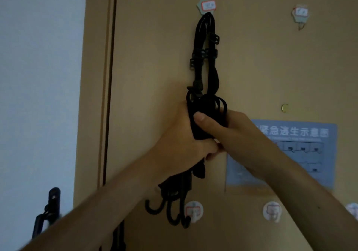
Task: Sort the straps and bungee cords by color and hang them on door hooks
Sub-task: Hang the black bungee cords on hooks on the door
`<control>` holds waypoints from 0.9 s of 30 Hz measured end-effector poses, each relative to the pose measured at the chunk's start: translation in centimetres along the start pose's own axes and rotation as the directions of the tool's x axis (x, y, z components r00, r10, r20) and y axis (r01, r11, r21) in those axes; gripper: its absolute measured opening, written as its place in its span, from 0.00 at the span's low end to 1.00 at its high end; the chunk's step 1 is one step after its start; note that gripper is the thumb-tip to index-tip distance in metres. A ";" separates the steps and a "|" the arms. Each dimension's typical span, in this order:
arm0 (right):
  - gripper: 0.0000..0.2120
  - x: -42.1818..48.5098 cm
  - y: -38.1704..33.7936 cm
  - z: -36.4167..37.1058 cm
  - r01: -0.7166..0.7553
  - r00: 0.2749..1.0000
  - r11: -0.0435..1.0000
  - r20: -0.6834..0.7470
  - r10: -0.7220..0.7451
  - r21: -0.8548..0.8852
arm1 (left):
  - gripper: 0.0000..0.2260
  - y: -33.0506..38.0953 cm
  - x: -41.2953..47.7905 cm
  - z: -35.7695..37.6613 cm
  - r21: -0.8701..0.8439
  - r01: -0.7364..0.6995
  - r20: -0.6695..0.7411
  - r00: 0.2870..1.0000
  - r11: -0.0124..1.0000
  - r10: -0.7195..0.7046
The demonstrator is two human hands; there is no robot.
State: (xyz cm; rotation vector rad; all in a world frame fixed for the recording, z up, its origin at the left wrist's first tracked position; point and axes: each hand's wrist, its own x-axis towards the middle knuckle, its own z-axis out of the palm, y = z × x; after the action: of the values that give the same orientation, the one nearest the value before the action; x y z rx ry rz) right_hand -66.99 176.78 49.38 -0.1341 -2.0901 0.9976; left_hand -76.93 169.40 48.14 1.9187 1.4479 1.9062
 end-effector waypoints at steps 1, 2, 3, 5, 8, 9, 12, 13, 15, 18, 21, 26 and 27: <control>0.12 -0.3 0.2 -0.4 -0.006 1.000 0.999 0.002 0.006 0.034 | 0.20 -0.3 0.0 -0.1 -0.037 0.033 0.047 0.998 0.999 -0.032; 0.12 -0.5 0.6 -0.7 -0.011 1.000 0.998 0.002 0.011 0.064 | 0.22 -0.1 -0.3 -0.2 -0.070 0.065 0.063 0.996 0.995 -0.061; 0.12 -0.8 0.8 -1.0 -0.015 1.000 0.995 0.003 0.014 0.095 | 0.24 -0.2 -0.5 -0.3 -0.107 0.094 0.077 0.993 0.990 -0.086; 0.12 -1.2 1.2 -1.7 -0.010 1.000 0.988 -0.002 0.011 0.155 | 0.26 -0.3 -0.5 0.2 -0.244 0.159 0.093 0.986 0.957 -0.140; 0.12 -2.0 1.7 -2.7 -0.005 0.999 0.967 -0.041 0.016 0.256 | 0.22 -0.3 -0.1 1.2 -0.256 0.151 0.073 0.988 0.955 -0.137; 0.13 -2.3 1.8 -3.2 0.002 0.998 0.960 -0.054 0.014 0.280 | 0.20 -0.3 0.0 1.6 -0.229 0.138 0.062 0.990 0.964 -0.127; 0.14 -3.0 2.3 -5.0 0.026 0.991 0.962 -0.136 0.012 0.271 | 0.18 -0.1 0.7 3.4 -0.195 0.121 0.044 0.992 0.973 -0.114; 0.13 -3.2 2.5 -5.6 0.031 0.986 0.968 -0.167 0.011 0.249 | 0.17 0.0 0.9 4.1 -0.187 0.116 0.036 0.993 0.976 -0.111; 0.11 -3.7 3.0 -7.1 0.039 0.976 0.978 -0.219 0.007 0.206 | 0.15 0.2 1.4 5.7 -0.182 0.105 0.024 0.994 0.978 -0.102; 0.10 -4.6 3.6 -9.8 0.039 0.975 0.987 -0.223 -0.004 0.153 | 0.12 0.3 2.2 8.5 -0.206 0.122 0.007 0.992 0.971 -0.123; 0.10 -5.6 4.1 -12.8 0.042 0.982 0.994 -0.189 -0.022 0.105 | 0.13 0.2 3.3 11.9 -0.291 0.177 0.010 0.983 0.940 -0.182; 0.12 -7.2 5.6 -18.6 0.012 0.995 0.998 -0.096 -0.006 0.062 | 0.14 1.0 4.7 18.6 -0.371 0.205 0.059 0.979 0.906 -0.197; 0.11 -7.6 6.0 -19.9 -0.007 0.998 0.996 -0.060 0.013 0.094 | 0.12 1.0 5.0 19.7 -0.406 0.224 0.062 0.974 0.886 -0.218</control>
State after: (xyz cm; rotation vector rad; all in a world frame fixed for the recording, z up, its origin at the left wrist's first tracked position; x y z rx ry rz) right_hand -49.29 189.90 47.92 -0.1258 -1.9856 1.0828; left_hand -61.47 182.66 48.02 1.5041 1.0899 1.8966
